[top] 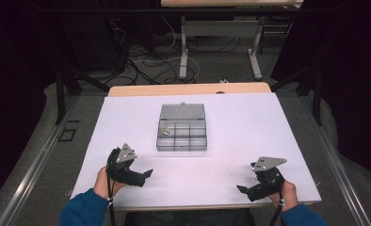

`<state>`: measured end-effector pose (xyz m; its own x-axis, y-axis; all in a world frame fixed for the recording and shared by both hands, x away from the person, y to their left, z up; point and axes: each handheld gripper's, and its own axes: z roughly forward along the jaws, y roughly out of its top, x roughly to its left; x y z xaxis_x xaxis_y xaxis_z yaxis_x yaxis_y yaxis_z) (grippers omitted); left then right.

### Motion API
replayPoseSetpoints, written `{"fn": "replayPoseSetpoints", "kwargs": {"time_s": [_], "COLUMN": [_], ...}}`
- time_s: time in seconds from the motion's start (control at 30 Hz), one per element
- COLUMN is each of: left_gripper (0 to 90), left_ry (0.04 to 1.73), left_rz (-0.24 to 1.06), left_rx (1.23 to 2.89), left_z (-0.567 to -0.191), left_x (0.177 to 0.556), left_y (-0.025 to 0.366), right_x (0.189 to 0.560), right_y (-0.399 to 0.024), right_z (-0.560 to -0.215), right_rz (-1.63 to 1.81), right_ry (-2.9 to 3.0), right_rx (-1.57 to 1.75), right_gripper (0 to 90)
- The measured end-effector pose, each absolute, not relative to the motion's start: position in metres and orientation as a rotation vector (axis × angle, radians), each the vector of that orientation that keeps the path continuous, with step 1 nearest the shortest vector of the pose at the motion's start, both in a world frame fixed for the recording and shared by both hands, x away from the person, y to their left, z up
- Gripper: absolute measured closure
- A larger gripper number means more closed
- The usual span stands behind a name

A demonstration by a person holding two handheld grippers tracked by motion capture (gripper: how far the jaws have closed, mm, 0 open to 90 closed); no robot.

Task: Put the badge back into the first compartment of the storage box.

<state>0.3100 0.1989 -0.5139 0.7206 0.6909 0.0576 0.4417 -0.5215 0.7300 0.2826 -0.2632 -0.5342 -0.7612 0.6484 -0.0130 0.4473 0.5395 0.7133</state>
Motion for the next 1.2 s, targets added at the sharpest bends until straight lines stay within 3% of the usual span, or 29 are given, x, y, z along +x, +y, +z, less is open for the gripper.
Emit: {"fn": "replayPoseSetpoints", "kwargs": {"time_s": [1.2], "left_gripper": [0.2], "left_ry": [0.827], "left_rz": [0.463], "left_rx": [2.185], "left_z": [-0.527], "left_x": [0.280], "left_y": [0.207], "right_x": [0.284], "right_y": [-0.263], "right_z": [-0.535], "right_rz": [1.037], "right_ry": [2.510], "right_rx": [0.911], "right_gripper": [1.5]}}
